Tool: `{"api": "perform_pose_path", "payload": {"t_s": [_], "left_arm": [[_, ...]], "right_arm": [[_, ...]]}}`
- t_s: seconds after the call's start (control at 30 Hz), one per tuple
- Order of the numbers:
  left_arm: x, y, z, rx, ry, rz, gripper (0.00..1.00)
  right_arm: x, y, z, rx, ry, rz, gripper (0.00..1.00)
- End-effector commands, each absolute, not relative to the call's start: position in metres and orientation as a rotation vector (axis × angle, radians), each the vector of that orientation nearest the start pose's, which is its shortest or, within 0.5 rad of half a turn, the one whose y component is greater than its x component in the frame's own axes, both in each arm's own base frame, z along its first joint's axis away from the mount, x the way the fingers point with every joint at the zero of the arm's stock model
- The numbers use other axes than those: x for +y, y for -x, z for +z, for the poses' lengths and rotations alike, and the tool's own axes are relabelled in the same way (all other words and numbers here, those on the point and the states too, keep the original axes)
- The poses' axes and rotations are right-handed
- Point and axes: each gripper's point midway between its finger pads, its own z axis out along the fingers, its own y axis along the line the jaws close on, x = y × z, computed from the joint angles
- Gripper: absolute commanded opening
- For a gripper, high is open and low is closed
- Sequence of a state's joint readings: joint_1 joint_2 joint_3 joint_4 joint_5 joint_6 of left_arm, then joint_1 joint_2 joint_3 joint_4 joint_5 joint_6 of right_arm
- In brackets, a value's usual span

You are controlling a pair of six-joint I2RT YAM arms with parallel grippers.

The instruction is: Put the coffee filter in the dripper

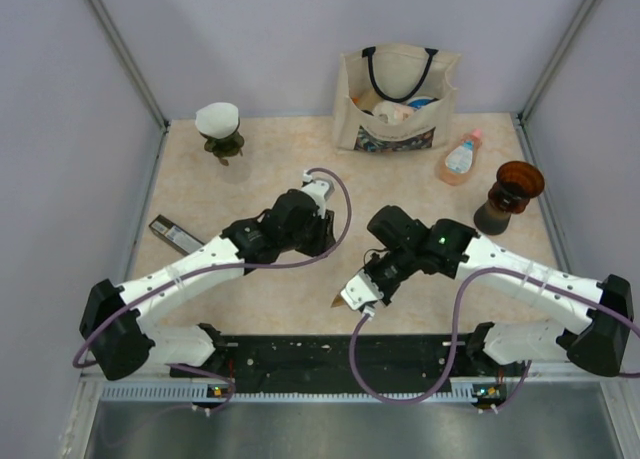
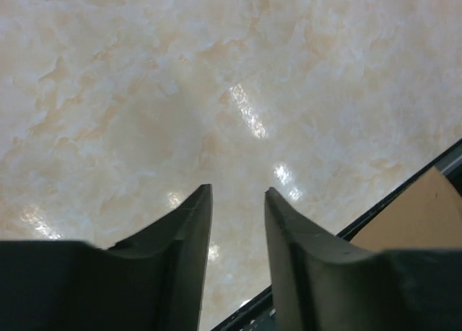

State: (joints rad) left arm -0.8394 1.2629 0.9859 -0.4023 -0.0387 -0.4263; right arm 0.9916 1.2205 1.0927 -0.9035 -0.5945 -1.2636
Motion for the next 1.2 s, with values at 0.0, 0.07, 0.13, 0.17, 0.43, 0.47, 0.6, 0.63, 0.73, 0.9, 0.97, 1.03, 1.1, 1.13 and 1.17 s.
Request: {"api": "perform_pose_path", "payload": {"t_s": [0.0, 0.07, 0.13, 0.17, 0.43, 0.47, 0.6, 0.63, 0.73, 0.9, 0.97, 1.03, 1.1, 1.13, 1.17], "left_arm": [[-0.281, -0.219, 0.209, 2.237, -0.502, -0.734, 0.5], [-0.284, -0.205, 0.219, 2.207, -0.516, -0.837, 0.64], [-0.293, -0.186, 0.236, 2.118, -0.556, -1.008, 0.71], [-0.297, -0.177, 0.244, 2.064, -0.574, -1.095, 0.76], [-0.307, -0.143, 0.23, 2.079, -0.684, -1.299, 0.82], [-0.31, -0.142, 0.224, 2.104, -0.695, -1.306, 0.81], [-0.311, -0.145, 0.206, 2.168, -0.696, -1.274, 0.77], [-0.311, -0.144, 0.204, 2.172, -0.701, -1.276, 0.77], [-0.313, -0.138, 0.198, 2.172, -0.73, -1.318, 0.75], [-0.307, -0.145, 0.186, 2.232, -0.692, -1.235, 0.7], [-0.308, -0.143, 0.183, 2.24, -0.703, -1.24, 0.7], [-0.31, -0.142, 0.182, 2.243, -0.719, -1.253, 0.7], [-0.316, -0.138, 0.183, 2.235, -0.757, -1.305, 0.7], [-0.319, -0.135, 0.183, 2.242, -0.777, -1.336, 0.7], [-0.322, -0.133, 0.182, 2.254, -0.79, -1.353, 0.69]], "right_arm": [[0.285, -0.105, 0.181, 0.871, 2.29, 0.642, 0.0], [0.288, -0.107, 0.181, 0.878, 2.291, 0.639, 0.0], [0.288, -0.11, 0.18, 0.881, 2.301, 0.612, 0.0], [0.288, -0.112, 0.178, 0.884, 2.306, 0.599, 0.0], [0.291, -0.112, 0.183, 0.843, 2.308, 0.583, 0.0], [0.291, -0.112, 0.183, 0.831, 2.311, 0.581, 0.0], [0.291, -0.112, 0.188, 0.803, 2.303, 0.573, 0.0], [0.291, -0.111, 0.189, 0.8, 2.3, 0.575, 0.0], [0.291, -0.111, 0.189, 0.796, 2.301, 0.574, 0.0], [0.291, -0.111, 0.189, 0.79, 2.303, 0.576, 0.0], [0.292, -0.111, 0.189, 0.789, 2.304, 0.577, 0.0], [0.293, -0.112, 0.191, 0.778, 2.299, 0.57, 0.0], [0.295, -0.114, 0.192, 0.771, 2.294, 0.56, 0.0], [0.296, -0.115, 0.194, 0.76, 2.295, 0.548, 0.0], [0.295, -0.118, 0.193, 0.765, 2.299, 0.534, 0.0]]}}
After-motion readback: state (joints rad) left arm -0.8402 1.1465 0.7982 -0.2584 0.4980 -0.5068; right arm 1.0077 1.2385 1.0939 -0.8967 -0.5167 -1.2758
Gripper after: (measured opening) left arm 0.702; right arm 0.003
